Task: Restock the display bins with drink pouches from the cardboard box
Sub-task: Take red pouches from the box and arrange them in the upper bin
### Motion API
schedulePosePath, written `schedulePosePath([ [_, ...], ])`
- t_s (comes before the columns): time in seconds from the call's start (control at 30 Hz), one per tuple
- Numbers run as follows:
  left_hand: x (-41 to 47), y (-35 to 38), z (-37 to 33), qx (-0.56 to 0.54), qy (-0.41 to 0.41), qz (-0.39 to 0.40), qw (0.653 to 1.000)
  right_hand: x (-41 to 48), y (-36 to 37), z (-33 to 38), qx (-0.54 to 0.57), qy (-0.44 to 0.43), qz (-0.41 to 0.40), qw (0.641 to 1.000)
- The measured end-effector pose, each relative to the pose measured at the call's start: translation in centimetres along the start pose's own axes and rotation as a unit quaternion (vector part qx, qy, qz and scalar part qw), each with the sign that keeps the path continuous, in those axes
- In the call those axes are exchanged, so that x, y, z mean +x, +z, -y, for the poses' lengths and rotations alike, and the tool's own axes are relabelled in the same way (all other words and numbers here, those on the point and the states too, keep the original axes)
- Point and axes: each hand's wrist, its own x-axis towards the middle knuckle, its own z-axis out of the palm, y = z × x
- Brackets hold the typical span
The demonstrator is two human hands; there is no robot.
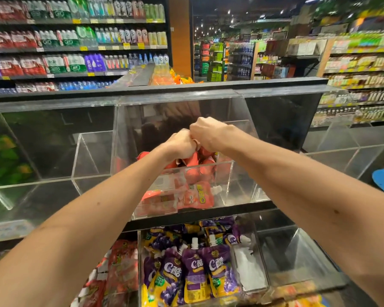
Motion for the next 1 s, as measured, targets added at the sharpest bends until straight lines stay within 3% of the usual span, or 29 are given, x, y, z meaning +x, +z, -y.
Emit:
schedulePosePath([
  [0.13, 0.2, -0.1, 0.6, 0.058, 0.008, 0.053, 0.997, 0.7, 1.2, 0.4, -0.040, 0.018, 0.010, 0.999],
  [0.27, -0.7, -0.6, 1.1, 0.039, 0.012, 0.059, 0.997, 0.5, 1.7, 0.6, -0.068, 0.020, 0.002, 0.997],
  [0.47, -4.1, -2.7, 2.4, -0.065, 0.076, -0.051, 0.994, -3.4, 0.5, 0.6, 0.104, 0.052, -0.106, 0.987],
  [0.57, -7.9, -2.4, 2.1, -0.169, 0.150, -0.126, 0.966, -9.2, 0.8, 0.7, 0.204, 0.089, -0.205, 0.953],
  [0.67, -13.2, 0.2, 0.6, -0.200, 0.238, -0.175, 0.934, -17.5, 3.9, 1.7, 0.284, 0.135, -0.305, 0.899],
  [0.73, -16.5, 3.5, -1.1, -0.220, 0.272, -0.171, 0.921, -23.7, 7.5, 2.6, 0.336, 0.181, -0.316, 0.869],
  [0.9, -22.1, 17.0, -8.1, -0.225, 0.337, -0.037, 0.913, -39.9, 17.9, 3.2, 0.415, 0.345, -0.295, 0.788],
  [1.0, -24.3, 25.8, -15.0, -0.290, 0.306, 0.100, 0.901, -49.7, 22.7, 1.6, 0.441, 0.469, -0.264, 0.718],
])
